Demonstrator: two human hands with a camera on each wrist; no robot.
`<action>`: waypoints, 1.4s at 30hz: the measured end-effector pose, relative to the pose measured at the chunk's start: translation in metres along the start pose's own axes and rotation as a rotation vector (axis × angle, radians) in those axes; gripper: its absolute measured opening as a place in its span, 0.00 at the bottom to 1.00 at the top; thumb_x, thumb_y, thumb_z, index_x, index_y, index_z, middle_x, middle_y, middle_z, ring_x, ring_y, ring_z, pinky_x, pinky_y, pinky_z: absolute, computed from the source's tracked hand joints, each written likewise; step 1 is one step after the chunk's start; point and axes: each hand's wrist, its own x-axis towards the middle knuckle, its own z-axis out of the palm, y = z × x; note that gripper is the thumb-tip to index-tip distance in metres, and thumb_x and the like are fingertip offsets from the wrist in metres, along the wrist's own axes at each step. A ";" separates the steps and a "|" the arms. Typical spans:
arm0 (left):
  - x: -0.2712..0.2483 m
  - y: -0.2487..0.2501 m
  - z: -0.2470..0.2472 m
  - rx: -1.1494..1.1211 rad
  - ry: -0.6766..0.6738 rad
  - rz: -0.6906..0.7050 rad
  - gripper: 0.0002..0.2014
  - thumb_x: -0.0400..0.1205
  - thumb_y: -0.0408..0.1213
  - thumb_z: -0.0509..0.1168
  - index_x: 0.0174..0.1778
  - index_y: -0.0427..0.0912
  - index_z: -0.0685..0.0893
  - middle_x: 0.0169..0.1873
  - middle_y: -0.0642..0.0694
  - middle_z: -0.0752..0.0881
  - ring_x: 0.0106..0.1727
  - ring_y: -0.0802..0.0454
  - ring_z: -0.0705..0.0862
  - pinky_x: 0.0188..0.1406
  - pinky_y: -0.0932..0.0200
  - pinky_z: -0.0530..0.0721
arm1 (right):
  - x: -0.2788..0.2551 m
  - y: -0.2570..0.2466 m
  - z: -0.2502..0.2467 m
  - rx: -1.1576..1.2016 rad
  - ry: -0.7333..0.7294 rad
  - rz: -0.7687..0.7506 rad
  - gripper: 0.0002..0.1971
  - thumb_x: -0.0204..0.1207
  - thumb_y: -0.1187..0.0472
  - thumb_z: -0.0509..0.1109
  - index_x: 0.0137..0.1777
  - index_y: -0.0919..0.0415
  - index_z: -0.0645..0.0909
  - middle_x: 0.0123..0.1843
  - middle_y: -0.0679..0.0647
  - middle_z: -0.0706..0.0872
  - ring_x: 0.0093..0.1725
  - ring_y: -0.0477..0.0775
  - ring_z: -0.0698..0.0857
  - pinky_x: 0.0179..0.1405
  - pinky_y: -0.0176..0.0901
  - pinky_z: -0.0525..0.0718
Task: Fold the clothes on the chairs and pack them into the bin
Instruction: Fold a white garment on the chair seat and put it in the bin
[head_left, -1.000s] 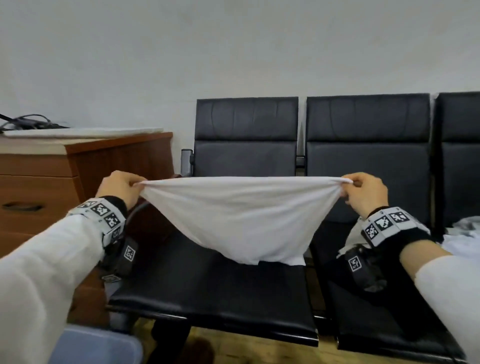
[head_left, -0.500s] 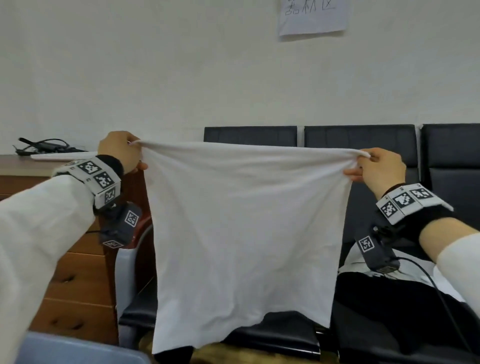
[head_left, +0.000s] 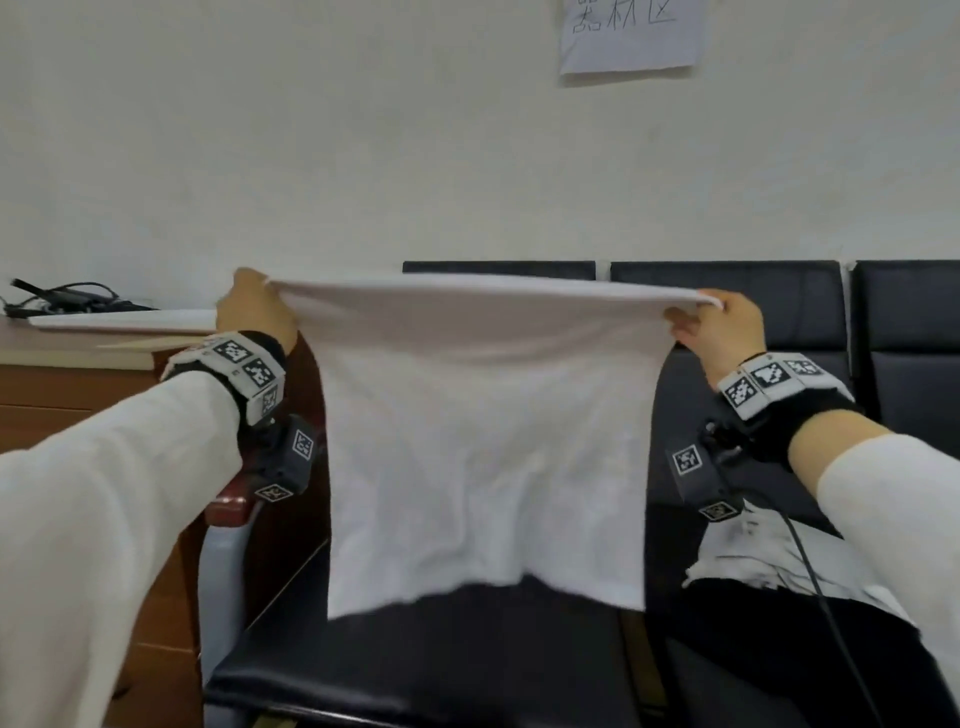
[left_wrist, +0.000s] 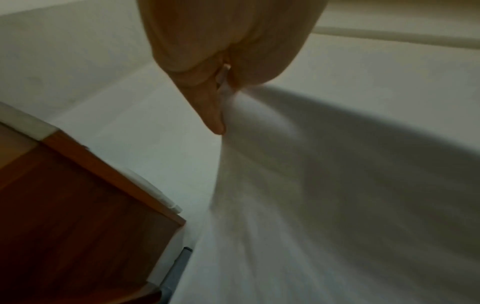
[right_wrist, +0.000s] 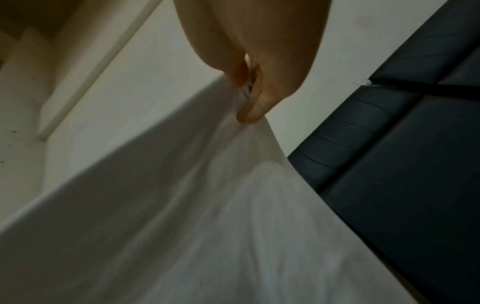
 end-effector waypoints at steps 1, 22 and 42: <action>0.002 0.004 -0.001 -0.057 0.063 0.049 0.14 0.87 0.33 0.53 0.64 0.29 0.74 0.60 0.25 0.80 0.62 0.29 0.78 0.58 0.43 0.75 | 0.006 0.000 0.002 0.083 0.037 -0.027 0.05 0.74 0.69 0.66 0.47 0.59 0.81 0.51 0.62 0.86 0.53 0.60 0.88 0.47 0.46 0.88; -0.133 -0.141 -0.001 -0.064 -1.155 -0.498 0.12 0.81 0.24 0.53 0.36 0.35 0.79 0.24 0.42 0.84 0.23 0.48 0.85 0.24 0.62 0.82 | -0.147 0.133 -0.072 -0.430 -0.832 0.843 0.11 0.59 0.62 0.69 0.42 0.63 0.81 0.27 0.53 0.81 0.23 0.49 0.79 0.21 0.34 0.68; -0.101 -0.177 0.141 -0.203 -0.662 -0.498 0.07 0.85 0.29 0.56 0.49 0.36 0.79 0.34 0.36 0.81 0.33 0.41 0.81 0.30 0.55 0.83 | -0.075 0.266 -0.009 -0.048 -0.268 0.808 0.19 0.83 0.63 0.60 0.72 0.70 0.72 0.55 0.62 0.84 0.49 0.60 0.83 0.42 0.51 0.82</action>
